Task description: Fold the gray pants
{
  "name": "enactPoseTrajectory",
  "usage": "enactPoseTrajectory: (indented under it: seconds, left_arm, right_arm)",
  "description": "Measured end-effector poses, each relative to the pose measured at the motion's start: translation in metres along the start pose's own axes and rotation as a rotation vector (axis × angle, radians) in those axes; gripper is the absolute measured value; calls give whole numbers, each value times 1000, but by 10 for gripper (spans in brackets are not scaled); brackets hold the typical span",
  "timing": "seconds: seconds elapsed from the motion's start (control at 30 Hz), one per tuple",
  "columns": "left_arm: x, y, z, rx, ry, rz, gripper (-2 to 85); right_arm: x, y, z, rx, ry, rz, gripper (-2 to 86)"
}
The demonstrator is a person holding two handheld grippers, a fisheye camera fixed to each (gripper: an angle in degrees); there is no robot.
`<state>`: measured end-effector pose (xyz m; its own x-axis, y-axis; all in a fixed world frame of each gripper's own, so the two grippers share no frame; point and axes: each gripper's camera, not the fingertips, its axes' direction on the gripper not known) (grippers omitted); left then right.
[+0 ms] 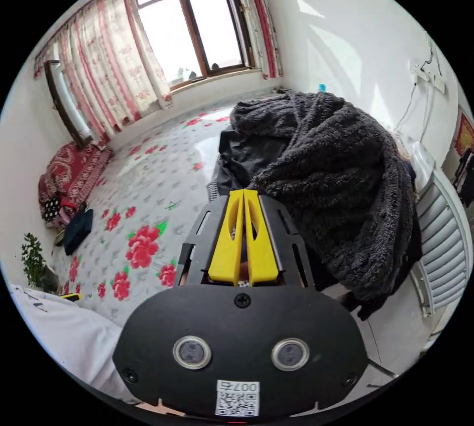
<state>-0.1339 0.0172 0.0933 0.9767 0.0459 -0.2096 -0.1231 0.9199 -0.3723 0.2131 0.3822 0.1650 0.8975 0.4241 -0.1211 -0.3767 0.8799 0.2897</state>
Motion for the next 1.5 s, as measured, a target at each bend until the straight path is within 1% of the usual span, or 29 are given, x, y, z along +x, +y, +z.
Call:
enactPoseTrajectory:
  seconds: [0.07, 0.1, 0.17, 0.2, 0.27, 0.3, 0.33, 0.37, 0.4, 0.43, 0.47, 0.5, 0.53, 0.57, 0.6, 0.63, 0.67, 0.7, 0.73, 0.77, 0.8, 0.87, 0.97, 1.07, 1.2, 1.3, 1.37, 1.43, 1.5]
  left_arm:
    - [-2, 0, -1, 17, 14, 21, -10]
    - [-4, 0, -2, 30, 26, 33, -10]
    - [-9, 0, -4, 48, 48, 50, -10]
    - [-12, 1, -6, 62, 62, 59, -9]
    - [-20, 3, -11, 95, 96, 68, -9]
    - [-26, 6, -14, 122, 124, 69, -8]
    - [-29, 8, -15, 134, 139, 68, -7]
    - [-36, 11, -18, 156, 172, 63, -5]
    - [-45, 15, -21, 186, 199, 54, -1]
    - [-50, 17, -22, 200, 207, 46, 1]
    - [-60, 22, -24, 219, 212, 24, 4]
    - [-72, 28, -27, 229, 210, -6, 7]
    - [-78, 31, -28, 235, 208, -18, 7]
    - [-90, 40, -29, 250, 200, -41, 8]
    - [-103, 51, -29, 257, 180, -64, 8]
    - [-110, 57, -28, 255, 167, -78, 8]
    - [-123, 69, -23, 238, 142, -109, 7]
    - [-137, 80, -15, 208, 125, -148, 5]
    - [-144, 85, -11, 190, 122, -170, 5]
    - [-156, 95, -4, 155, 126, -213, 5]
    - [-167, 104, 1, 132, 131, -252, 5]
    - [-178, 114, 4, 116, 133, -291, 6]
    - [-184, 117, 3, 100, 113, -305, 5]
    - [-182, 108, 1, 93, 110, -290, 3]
    - [-173, 93, -7, 107, 83, -232, 2]
    - [-169, 89, -11, 115, 49, -194, 3]
    - [-169, 90, -11, 117, 33, -184, 6]
    - [-172, 93, -10, 119, 38, -178, 12]
    - [-175, 95, -5, 119, 62, -158, 26]
  right_arm:
    - [-56, 4, -1, 37, -177, -81, -2]
    - [-71, 5, -2, 50, -229, -96, -2]
    - [-138, 5, 2, 78, -455, -147, -2]
    - [-157, 5, 4, 74, -504, -162, -2]
    - [-244, 5, 8, 36, -657, -260, -2]
    - [-268, 6, 6, 31, -694, -291, -2]
    - [-319, 7, -4, 11, -981, -429, -1]
    - [-379, 10, -15, -34, -1291, -485, -1]
    - [-414, 15, -23, -69, -1381, -542, -1]
    - [-485, 29, -46, -138, -1420, -721, 0]
    - [-543, 46, -70, -139, -1324, -900, 1]
    - [-565, 54, -78, -120, -1242, -957, 2]
    - [-597, 66, -86, -79, -1042, -1015, 3]
    - [-614, 71, -84, -47, -872, -1047, 7]
    - [-618, 72, -82, -38, -803, -1055, 9]
    - [-614, 70, -74, -22, -679, -1048, 17]
    - [-600, 66, -63, -7, -565, -1013, 27]
    - [-589, 63, -56, -3, -504, -985, 32]
    - [-564, 54, -36, -13, -367, -908, 42]
    - [-531, 42, -11, -61, -227, -816, 51]
    - [-513, 35, 3, -99, -165, -772, 56]
    - [-437, 7, 53, -264, 7, -608, 76]
    - [-363, -21, 93, -409, 90, -441, 98]
    - [-327, -43, 118, -468, 120, -332, 112]
    - [-319, -59, 147, -519, 150, -315, 115]
    - [-321, -63, 177, -628, 158, -325, 104]
    - [-325, -72, 181, -640, 90, -315, 81]
    - [-327, -82, 184, -669, 86, -290, 63]
    - [-339, -91, 179, -691, 10, -283, 43]
